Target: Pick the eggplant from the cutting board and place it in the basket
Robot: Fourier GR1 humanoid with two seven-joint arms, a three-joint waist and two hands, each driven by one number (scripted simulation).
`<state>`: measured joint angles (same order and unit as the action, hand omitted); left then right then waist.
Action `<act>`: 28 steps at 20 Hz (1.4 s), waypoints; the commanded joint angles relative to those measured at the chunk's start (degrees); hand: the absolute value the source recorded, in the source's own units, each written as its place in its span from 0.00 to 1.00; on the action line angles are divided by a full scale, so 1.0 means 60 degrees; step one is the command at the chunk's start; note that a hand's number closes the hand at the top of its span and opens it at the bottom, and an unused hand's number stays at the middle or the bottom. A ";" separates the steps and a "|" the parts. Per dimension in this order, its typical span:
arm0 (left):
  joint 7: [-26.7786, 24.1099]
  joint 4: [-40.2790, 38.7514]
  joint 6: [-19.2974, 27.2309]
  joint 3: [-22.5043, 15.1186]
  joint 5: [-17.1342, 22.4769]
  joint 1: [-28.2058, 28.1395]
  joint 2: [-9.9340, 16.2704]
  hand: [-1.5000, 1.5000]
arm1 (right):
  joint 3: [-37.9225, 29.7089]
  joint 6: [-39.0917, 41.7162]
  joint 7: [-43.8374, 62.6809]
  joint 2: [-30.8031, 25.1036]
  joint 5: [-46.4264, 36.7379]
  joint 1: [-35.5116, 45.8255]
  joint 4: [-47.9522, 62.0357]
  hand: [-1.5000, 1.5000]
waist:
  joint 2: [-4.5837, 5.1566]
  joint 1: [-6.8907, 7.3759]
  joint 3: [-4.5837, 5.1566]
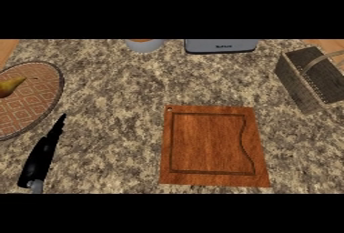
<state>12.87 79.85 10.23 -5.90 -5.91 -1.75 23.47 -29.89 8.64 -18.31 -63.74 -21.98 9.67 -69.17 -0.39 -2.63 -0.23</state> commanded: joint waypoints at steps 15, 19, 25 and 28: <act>0.0312 -0.0564 -0.0341 -0.0083 -0.0509 0.1120 -0.0463 0.50 | -0.0938 0.4979 -0.1590 -0.4044 0.2513 0.2332 0.4304 1.00 | 0.0123 0.0665 0.0041; 0.0539 -0.0318 -0.0566 0.0185 -0.0467 0.1183 -0.0237 0.50 | -0.0135 0.4649 -0.0247 -0.3067 0.2875 0.2830 0.2850 1.00 | 0.0097 0.0635 0.0049; 0.0544 -0.0082 -0.0654 -0.0002 -0.0587 0.1094 -0.0544 0.50 | 0.1154 0.4635 0.0394 -0.2517 0.2947 0.4058 0.2825 1.00 | 0.0134 0.0797 0.0045; -0.0038 -0.0516 -0.0542 0.0062 -0.0787 0.0955 -0.0620 0.50 | 0.1718 0.4915 0.1205 -0.2555 0.2971 0.4991 0.2601 1.00 | 0.0136 0.0801 0.0053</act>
<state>13.87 77.49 6.90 -5.70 -9.76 3.75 20.15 -24.07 37.88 -15.44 -80.61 -3.97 34.49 -51.97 0.35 1.91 0.06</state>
